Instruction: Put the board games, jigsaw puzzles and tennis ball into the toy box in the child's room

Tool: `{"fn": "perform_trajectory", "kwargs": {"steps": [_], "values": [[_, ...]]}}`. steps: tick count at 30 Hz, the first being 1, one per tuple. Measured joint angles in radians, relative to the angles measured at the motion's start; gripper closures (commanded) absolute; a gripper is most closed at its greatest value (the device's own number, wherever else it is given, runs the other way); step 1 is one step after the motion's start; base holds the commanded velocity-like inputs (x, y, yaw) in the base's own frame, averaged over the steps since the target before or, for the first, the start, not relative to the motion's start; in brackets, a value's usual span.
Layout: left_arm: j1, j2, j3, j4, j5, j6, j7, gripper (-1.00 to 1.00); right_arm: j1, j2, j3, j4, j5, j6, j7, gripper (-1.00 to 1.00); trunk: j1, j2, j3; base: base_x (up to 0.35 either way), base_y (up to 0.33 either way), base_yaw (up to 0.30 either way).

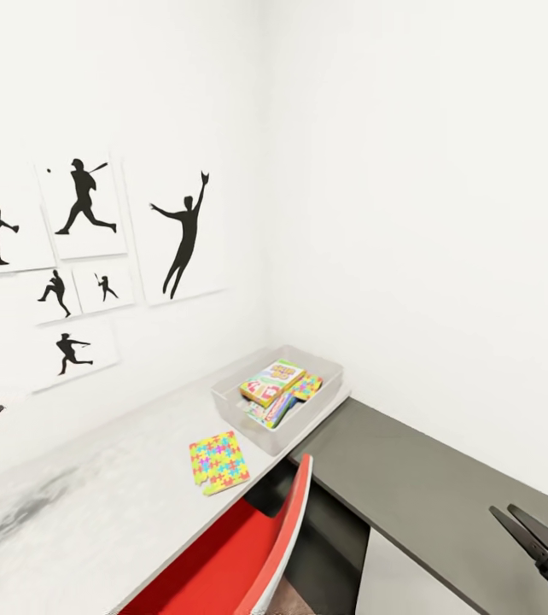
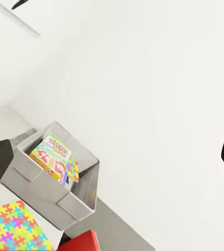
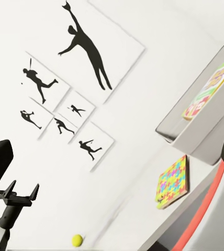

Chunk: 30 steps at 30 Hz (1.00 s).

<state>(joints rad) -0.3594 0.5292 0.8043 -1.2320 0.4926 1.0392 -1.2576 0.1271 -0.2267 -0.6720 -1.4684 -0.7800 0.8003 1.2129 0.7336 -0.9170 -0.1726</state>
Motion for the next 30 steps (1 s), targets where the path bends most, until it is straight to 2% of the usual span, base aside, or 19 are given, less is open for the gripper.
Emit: {"fn": "perform_trajectory", "kwargs": {"steps": [30], "values": [[0.0,0.0,-0.001,0.0,0.0,0.0,0.0,-1.0,0.0,-0.001,0.002,-0.001,0.0,0.0,0.0,-1.0,0.0,0.0,-0.044,-0.002,0.0,0.168]]}}
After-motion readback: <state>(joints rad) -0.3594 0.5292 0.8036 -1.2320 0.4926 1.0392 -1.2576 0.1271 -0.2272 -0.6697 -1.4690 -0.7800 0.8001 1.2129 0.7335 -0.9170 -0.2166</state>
